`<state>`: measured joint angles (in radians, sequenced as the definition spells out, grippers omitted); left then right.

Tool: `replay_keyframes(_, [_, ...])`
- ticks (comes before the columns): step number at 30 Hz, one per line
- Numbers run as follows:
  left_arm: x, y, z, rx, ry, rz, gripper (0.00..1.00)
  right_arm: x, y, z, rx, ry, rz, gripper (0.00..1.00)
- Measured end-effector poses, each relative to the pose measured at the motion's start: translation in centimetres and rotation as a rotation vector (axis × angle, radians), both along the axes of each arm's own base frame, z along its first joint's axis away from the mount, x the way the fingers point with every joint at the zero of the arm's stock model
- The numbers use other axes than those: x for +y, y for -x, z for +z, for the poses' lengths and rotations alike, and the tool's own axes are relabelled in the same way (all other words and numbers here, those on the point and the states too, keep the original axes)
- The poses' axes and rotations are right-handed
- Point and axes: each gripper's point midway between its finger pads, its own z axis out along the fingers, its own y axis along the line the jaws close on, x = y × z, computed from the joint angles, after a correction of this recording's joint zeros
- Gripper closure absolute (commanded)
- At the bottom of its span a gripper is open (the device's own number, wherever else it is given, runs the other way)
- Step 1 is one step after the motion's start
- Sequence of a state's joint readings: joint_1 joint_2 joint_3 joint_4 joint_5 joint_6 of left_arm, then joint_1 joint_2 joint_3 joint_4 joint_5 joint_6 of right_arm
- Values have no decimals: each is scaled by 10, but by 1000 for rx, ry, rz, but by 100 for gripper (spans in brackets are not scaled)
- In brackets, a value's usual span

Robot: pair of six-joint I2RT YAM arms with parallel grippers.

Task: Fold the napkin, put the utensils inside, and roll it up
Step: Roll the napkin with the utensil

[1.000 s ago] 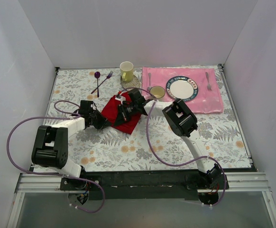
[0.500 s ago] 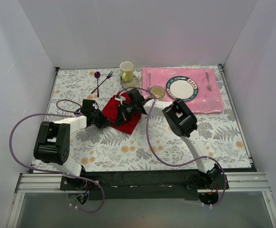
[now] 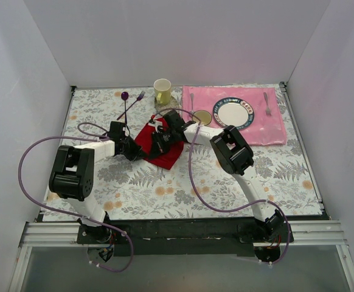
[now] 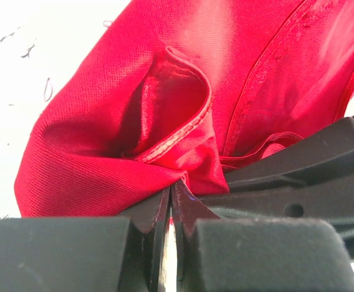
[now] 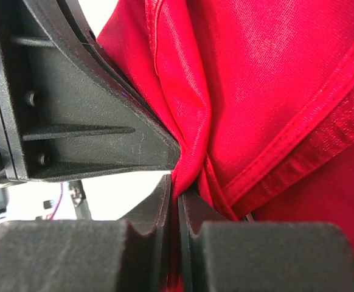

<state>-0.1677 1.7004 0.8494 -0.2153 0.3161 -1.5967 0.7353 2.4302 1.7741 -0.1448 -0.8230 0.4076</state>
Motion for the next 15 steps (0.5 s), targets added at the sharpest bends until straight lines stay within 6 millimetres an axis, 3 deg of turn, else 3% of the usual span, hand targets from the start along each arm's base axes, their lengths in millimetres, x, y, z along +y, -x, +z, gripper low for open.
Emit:
replay_keyframes(10, [-3,-6,0,9,3,-20,100,-2,-3,11,-120,144,21,47])
replay_keyframes(15, [-4,-9,0,3,2,-36,100,-13,-21,24,-250,263,15,36])
